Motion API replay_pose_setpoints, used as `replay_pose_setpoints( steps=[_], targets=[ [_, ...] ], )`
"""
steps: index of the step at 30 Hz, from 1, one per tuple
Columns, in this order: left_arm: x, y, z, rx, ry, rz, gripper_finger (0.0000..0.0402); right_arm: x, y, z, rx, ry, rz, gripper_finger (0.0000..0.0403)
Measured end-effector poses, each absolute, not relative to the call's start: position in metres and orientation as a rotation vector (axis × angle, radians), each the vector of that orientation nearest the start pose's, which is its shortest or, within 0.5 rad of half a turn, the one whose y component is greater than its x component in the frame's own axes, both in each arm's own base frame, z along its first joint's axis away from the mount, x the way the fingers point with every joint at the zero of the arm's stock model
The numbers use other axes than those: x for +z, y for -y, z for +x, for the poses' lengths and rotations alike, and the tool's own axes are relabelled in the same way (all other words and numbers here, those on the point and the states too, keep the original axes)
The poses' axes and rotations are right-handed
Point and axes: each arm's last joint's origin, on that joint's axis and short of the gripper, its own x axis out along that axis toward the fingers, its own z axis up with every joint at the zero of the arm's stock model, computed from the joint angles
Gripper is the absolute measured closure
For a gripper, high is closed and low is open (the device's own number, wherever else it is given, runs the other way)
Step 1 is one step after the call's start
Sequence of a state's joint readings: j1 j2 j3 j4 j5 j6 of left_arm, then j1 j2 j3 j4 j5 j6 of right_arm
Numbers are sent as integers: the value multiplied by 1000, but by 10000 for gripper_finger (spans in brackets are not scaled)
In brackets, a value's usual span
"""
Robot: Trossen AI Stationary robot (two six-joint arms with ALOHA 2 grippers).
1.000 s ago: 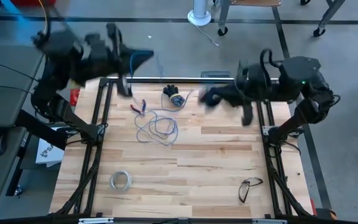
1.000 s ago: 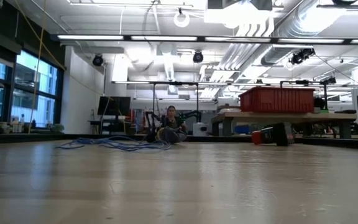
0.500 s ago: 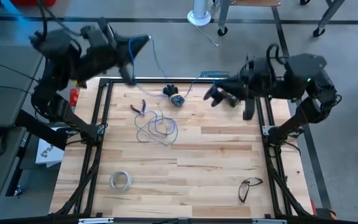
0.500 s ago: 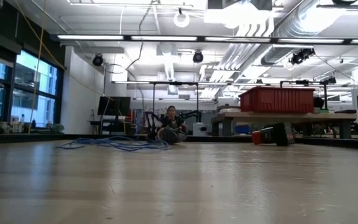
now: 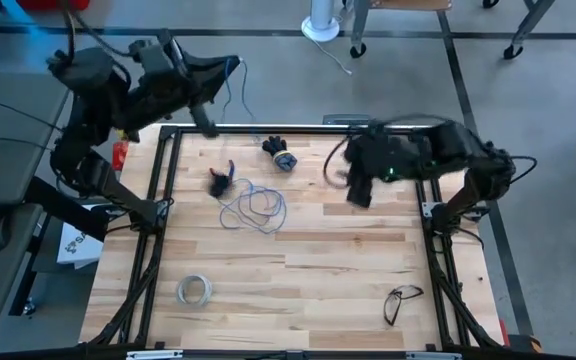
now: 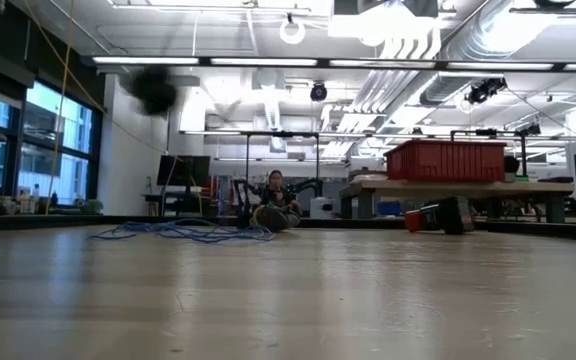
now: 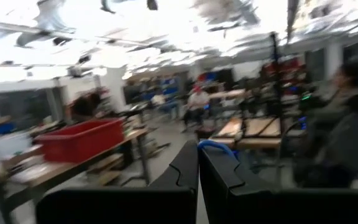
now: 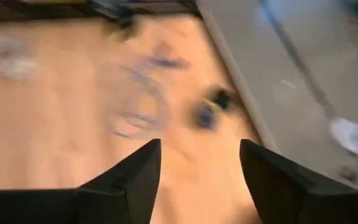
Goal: Coil cords
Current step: Uncoil the blue wire from the black spool
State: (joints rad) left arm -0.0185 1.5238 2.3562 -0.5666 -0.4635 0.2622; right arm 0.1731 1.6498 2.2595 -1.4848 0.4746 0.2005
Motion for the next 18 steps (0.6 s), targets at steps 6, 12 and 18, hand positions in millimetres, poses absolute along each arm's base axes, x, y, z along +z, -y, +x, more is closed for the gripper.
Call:
replay_pose_setpoints(
  steps=[6,12,18],
  targets=[
    [615,-5,217,420,224,193,401,448,-38,283,-331,-881,-104,218],
    [618,0,211,384,244,198,401,403,-42,311,-286,-686,-9,226],
    [620,4,204,363,253,195,401,353,-30,343,-320,-434,120,226]
  ],
)
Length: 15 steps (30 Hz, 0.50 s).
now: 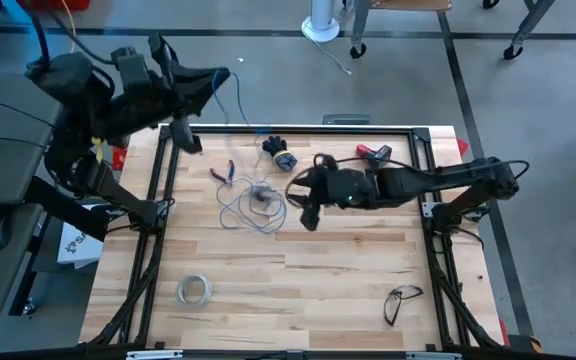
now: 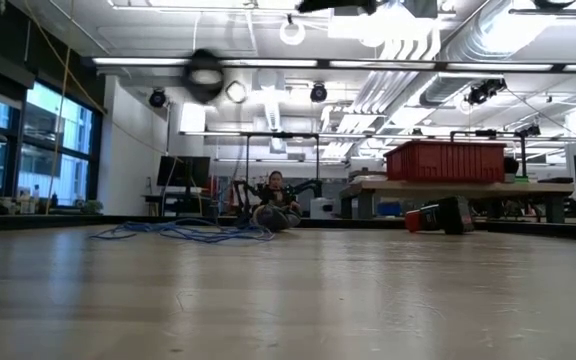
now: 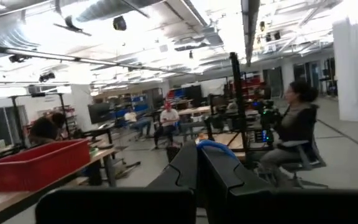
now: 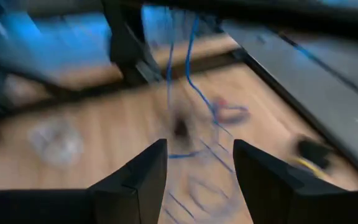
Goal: Coil cords
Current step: Uncoil the blue wire from the black spool
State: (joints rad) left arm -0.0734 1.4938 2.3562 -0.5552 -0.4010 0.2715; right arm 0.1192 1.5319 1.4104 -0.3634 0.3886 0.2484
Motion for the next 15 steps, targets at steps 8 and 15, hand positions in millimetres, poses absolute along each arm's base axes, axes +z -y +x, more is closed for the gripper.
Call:
replay_pose_setpoints(
  steps=[8,15],
  targets=[
    [622,6,199,349,266,167,401,324,-27,365,-286,-294,216,226],
    [622,6,199,347,268,165,401,333,-31,368,-161,-288,206,226]
  ],
)
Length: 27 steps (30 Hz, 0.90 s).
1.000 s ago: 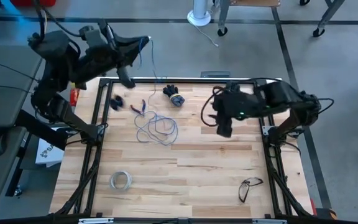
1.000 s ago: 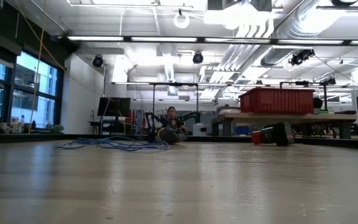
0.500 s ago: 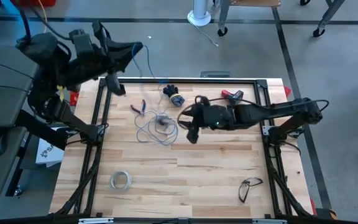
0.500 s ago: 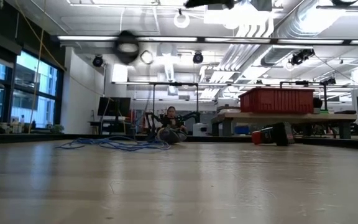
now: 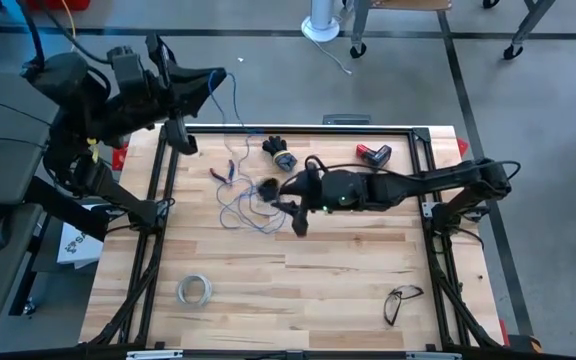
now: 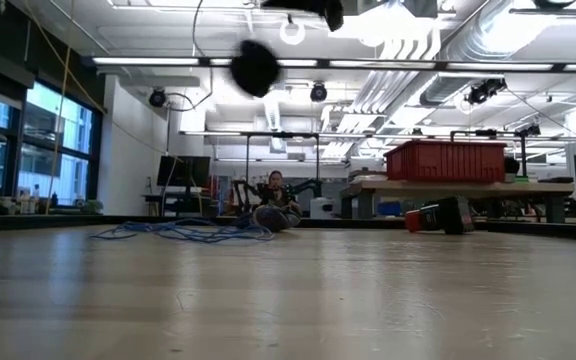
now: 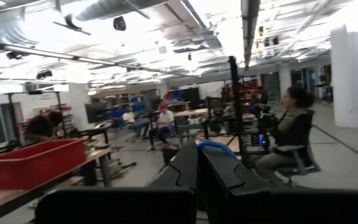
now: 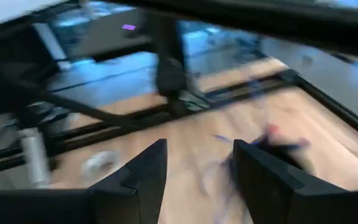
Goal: Coil cords
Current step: Uncoil the blue wire from the black spool
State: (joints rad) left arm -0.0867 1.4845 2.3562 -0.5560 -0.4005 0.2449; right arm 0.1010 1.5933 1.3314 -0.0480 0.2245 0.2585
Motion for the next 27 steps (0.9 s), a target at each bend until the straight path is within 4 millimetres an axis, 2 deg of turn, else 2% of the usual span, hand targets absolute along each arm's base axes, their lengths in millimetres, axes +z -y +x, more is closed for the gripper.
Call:
replay_pose_setpoints(
  steps=[4,6,10,13,18,23,27],
  targets=[
    [622,6,199,356,266,162,401,343,-39,368,-24,-304,175,226],
    [622,6,199,354,267,161,401,344,-39,367,-11,-317,153,226],
    [622,6,199,346,269,156,401,353,-34,367,-185,-274,92,226],
    [622,6,199,346,269,155,401,354,-23,370,-290,-236,85,226],
    [622,6,199,339,274,138,401,360,-11,376,-273,-148,117,226],
    [622,6,199,340,275,138,401,360,-11,381,-198,-110,137,226],
    [623,6,199,340,279,137,401,361,-9,383,-234,-72,141,226]
  ],
)
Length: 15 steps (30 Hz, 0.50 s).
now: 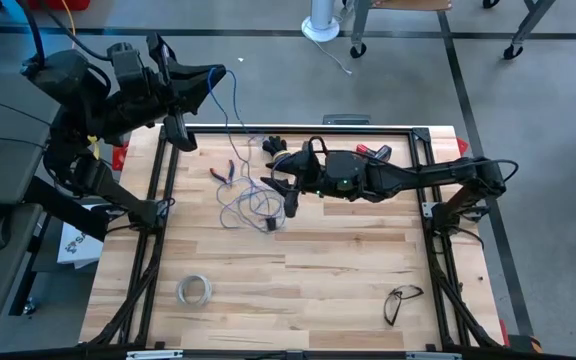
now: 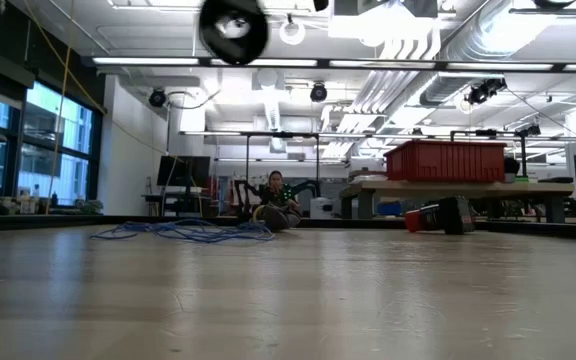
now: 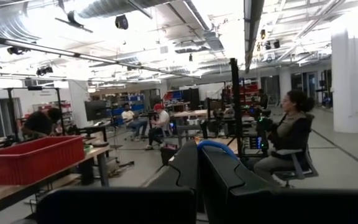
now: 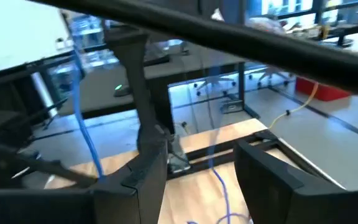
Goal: Coil cords
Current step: Uncoil the blue wire from the black spool
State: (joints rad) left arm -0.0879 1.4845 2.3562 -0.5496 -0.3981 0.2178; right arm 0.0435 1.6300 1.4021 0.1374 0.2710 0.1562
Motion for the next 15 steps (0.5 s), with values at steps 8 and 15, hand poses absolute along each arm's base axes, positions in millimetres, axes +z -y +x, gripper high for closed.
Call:
replay_pose_setpoints(
  steps=[8,15],
  targets=[
    [622,7,201,312,282,134,401,352,6,398,-286,6,185,226],
    [622,7,201,312,282,134,401,352,3,401,-223,30,217,226]
  ],
)
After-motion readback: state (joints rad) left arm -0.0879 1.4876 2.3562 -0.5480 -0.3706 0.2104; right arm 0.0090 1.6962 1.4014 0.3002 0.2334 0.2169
